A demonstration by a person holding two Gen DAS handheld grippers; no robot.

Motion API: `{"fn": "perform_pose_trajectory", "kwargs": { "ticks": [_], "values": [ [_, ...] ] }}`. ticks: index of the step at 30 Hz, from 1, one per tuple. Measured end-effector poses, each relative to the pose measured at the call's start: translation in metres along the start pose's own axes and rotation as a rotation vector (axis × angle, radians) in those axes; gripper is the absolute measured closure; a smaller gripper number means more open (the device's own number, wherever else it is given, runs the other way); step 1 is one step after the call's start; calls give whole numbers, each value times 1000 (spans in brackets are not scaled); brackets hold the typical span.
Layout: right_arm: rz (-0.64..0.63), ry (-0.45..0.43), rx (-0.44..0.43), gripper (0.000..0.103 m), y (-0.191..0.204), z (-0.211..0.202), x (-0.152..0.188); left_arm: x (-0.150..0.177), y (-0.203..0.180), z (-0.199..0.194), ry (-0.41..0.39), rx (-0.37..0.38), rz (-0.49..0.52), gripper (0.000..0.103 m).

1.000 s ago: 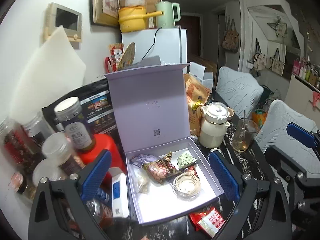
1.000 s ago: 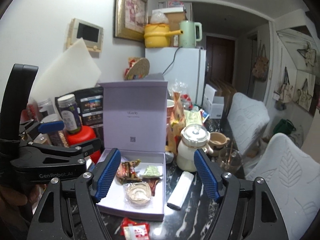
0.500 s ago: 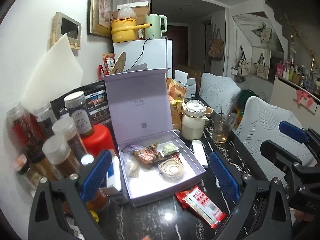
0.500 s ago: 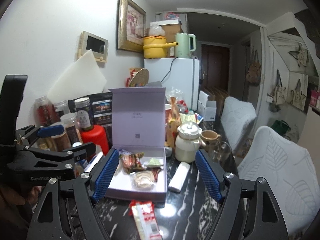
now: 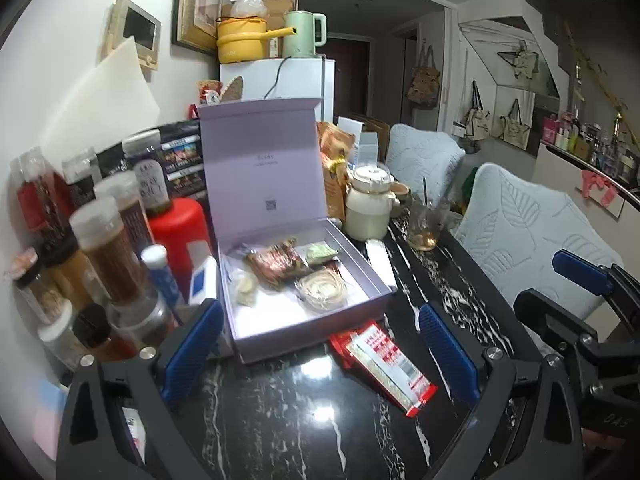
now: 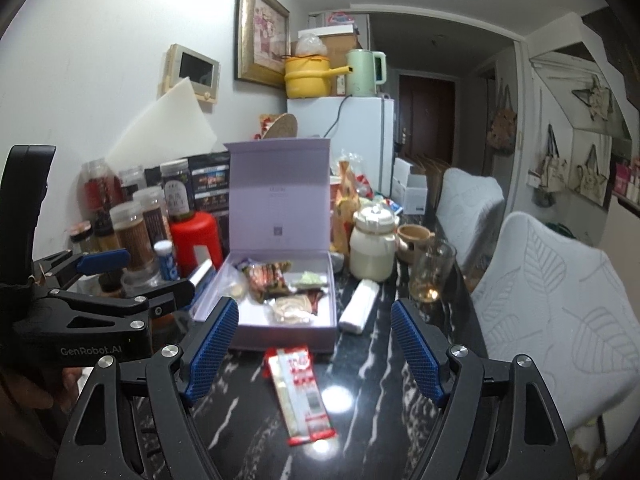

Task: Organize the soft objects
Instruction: 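Withdraw both tools from the box toward the red-white packet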

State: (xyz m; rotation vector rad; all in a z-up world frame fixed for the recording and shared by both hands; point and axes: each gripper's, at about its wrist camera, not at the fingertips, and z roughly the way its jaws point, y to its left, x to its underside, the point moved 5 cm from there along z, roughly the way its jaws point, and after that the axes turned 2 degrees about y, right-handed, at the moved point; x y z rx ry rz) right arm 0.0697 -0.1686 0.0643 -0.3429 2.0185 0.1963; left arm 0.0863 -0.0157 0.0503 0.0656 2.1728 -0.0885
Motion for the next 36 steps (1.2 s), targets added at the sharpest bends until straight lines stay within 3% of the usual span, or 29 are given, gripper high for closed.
{"fn": "perform_pose_trajectory", "kwargs": {
  "ticks": [10, 17, 25, 29, 36],
  "values": [
    [41, 89, -31, 24, -12, 17, 44, 40, 2, 28, 78, 1, -64, 3],
    [85, 149, 15, 23, -30, 34, 76, 62, -7, 51, 135, 8, -103, 3],
    [105, 255, 9, 24, -46, 69, 111, 87, -19, 85, 233, 17, -113, 3],
    [89, 282, -12, 24, -45, 83, 117, 90, -15, 94, 238, -42, -85, 3],
    [39, 353, -89, 24, -27, 116, 124, 94, 2, 104, 245, -74, -85, 3]
  ]
}}
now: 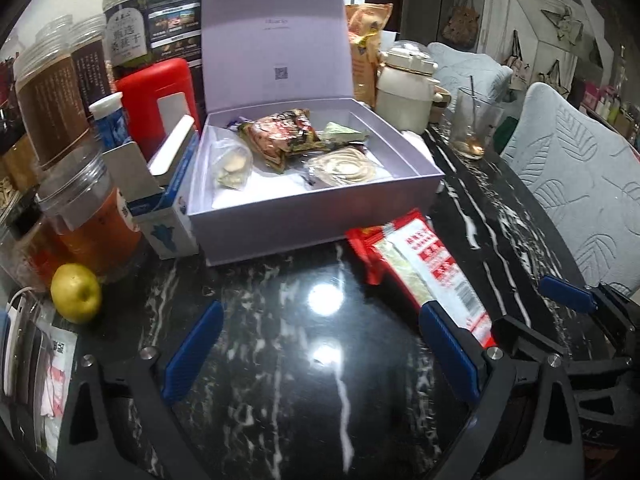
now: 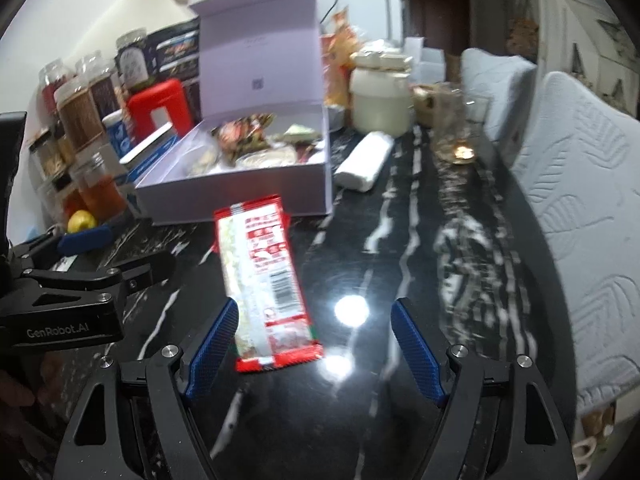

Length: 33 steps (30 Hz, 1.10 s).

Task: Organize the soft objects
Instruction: 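Withdraw both tools from the box toward the red-white packet, then grasp the red-gold candy bag with the left tool while the right tool grasps the red-white packet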

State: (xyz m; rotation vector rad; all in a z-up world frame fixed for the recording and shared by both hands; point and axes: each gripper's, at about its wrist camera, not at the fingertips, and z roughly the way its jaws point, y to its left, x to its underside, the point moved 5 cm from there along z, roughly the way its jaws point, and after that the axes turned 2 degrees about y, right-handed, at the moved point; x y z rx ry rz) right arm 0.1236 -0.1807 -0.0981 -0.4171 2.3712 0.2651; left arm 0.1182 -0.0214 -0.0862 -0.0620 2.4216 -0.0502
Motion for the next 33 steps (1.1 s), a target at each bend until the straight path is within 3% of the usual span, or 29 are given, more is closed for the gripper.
{"fn": "perform_pose_trajectory", "kwargs": {
  "ticks": [5, 9, 12, 13, 14, 15, 18, 22, 33],
  "values": [
    [-16, 43, -68, 24, 13, 25, -10, -5, 23, 6, 12, -18, -52, 3],
    [-36, 108, -94, 23, 24, 48, -14, -14, 37, 6, -27, -66, -67, 3],
    [-45, 139, -96, 23, 31, 64, -15, -17, 44, 11, -15, -47, -92, 3],
    [-49, 147, -87, 27, 32, 68, -15, -18, 45, 14, -8, -32, -100, 3],
    [-58, 158, -79, 38, 33, 71, -14, -20, 44, 16, -6, -26, -100, 3],
    [-74, 153, -72, 57, 35, 71, -15, -21, 42, 18, -4, -19, -94, 3],
    [-111, 134, -89, 59, 39, 62, -15, -24, 34, 20, -6, -10, -62, 3],
    [-16, 117, -93, 59, 19, 50, -16, -27, 16, 25, -1, 24, -24, 3],
    [137, 70, 7, 58, -45, 29, -14, -36, -36, 58, 83, 158, -15, 3]
  ]
}}
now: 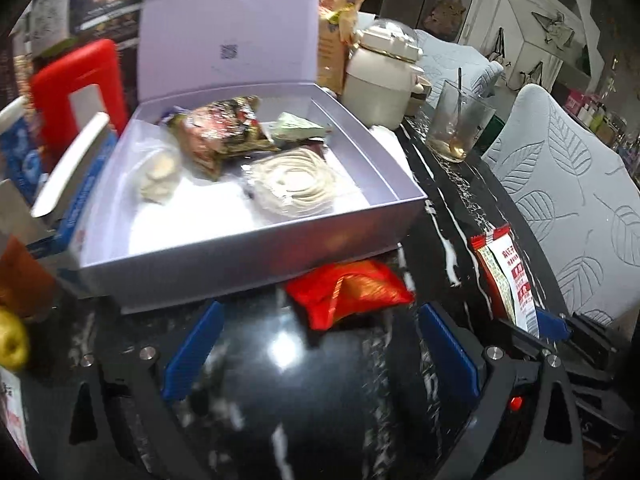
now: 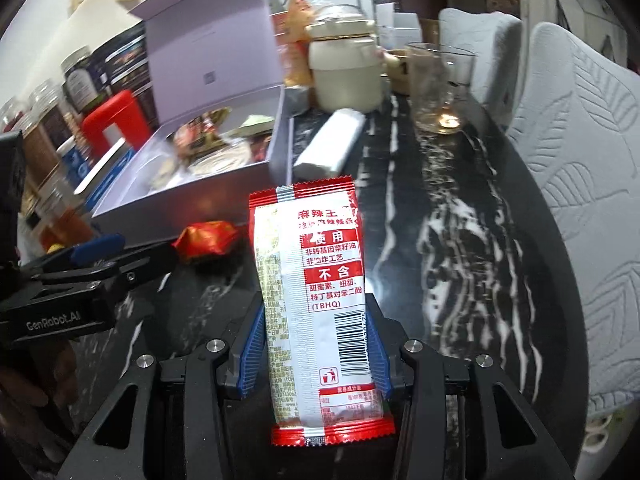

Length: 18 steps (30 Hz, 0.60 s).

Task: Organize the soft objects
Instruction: 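Grasp the red-gold candy bag with the left tool while the right tool grasps the red-white packet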

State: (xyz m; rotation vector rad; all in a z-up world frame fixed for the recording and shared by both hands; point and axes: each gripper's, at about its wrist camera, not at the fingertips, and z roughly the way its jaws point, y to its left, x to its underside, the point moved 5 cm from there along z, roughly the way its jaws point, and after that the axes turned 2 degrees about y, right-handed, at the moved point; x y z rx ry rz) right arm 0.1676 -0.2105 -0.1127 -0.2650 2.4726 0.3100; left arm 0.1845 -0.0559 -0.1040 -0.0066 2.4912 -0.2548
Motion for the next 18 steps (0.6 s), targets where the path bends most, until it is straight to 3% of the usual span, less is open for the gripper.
{"fn": "perform_pose_trajectory", "kwargs": {
  "ticks": [4, 7, 10, 18],
  "values": [
    [22, -2, -6, 58, -10, -1, -1, -5, -14, 15, 28, 28, 10, 3],
    [25, -13, -5, 58, -15, -6, -2, -6, -21, 30, 62, -6, 31, 3],
    [30, -23, 6, 58, -19, -8, -4, -4, -25, 42, 98, 6, 22, 3],
    [45, -21, -10, 58, -22, -5, -5, -3, -24, 55, 72, -141, 78, 3]
  ]
}}
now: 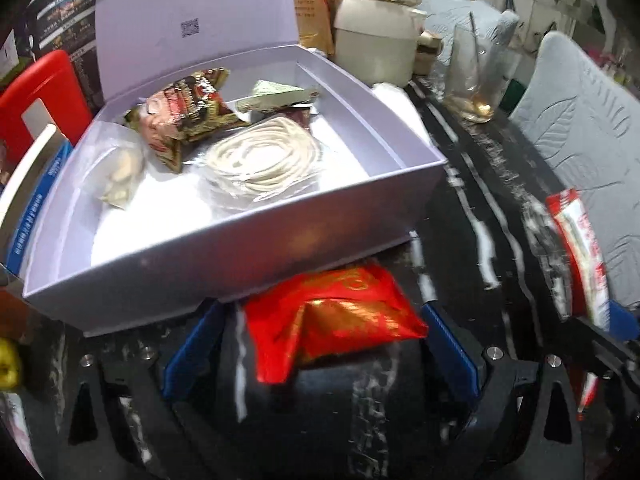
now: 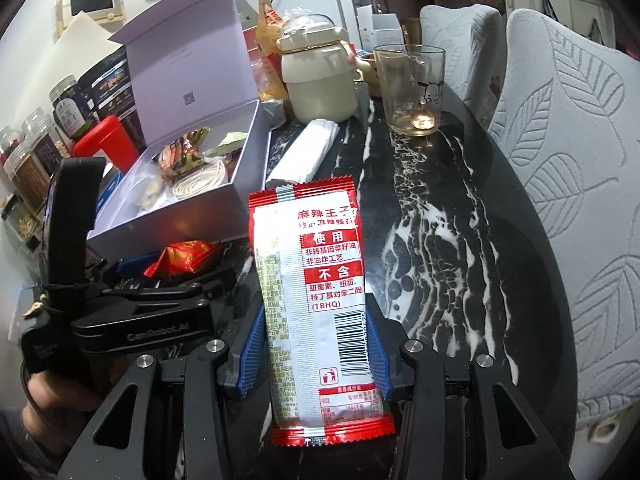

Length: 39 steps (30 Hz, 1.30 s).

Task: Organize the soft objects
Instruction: 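Grasp the red-gold candy bag with the left tool while the right tool grasps the red-white packet, then lift and carry the candy bag and packet over the lavender box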

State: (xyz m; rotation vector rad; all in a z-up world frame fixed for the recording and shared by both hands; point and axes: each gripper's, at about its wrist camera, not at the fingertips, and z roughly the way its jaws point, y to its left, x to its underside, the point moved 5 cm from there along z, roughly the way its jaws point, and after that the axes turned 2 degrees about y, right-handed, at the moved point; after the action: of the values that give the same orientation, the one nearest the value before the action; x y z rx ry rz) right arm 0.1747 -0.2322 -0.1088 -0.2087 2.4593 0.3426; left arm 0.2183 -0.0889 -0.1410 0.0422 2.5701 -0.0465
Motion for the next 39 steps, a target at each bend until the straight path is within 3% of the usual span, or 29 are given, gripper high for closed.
{"fn": "perform_pose_trajectory", "kwargs": {
  "ticks": [3, 5, 7, 8, 11, 25, 39],
  "values": [
    [4, 0, -1, 58, 0, 0, 0, 0, 2, 0, -14, 3, 1, 11],
    [8, -5, -3, 58, -1, -2, 0, 0, -1, -4, -37, 15, 12, 28],
    [7, -5, 1, 58, -1, -2, 0, 0, -5, -5, -48, 33, 44, 33],
    [3, -6, 4, 58, -1, -2, -1, 1, -6, -6, -49, 42, 54, 40],
    [11, -5, 23, 58, -6, -2, 0, 2, -7, -11, -50, 59, 49, 46],
    [29, -37, 38, 58, -1, -33, 18, 19, -10, -70, -150, 100, 65, 48],
    [14, -92, 16, 58, 27, -74, 49, 63, -2, -139, -224, 116, 80, 48]
  ]
}}
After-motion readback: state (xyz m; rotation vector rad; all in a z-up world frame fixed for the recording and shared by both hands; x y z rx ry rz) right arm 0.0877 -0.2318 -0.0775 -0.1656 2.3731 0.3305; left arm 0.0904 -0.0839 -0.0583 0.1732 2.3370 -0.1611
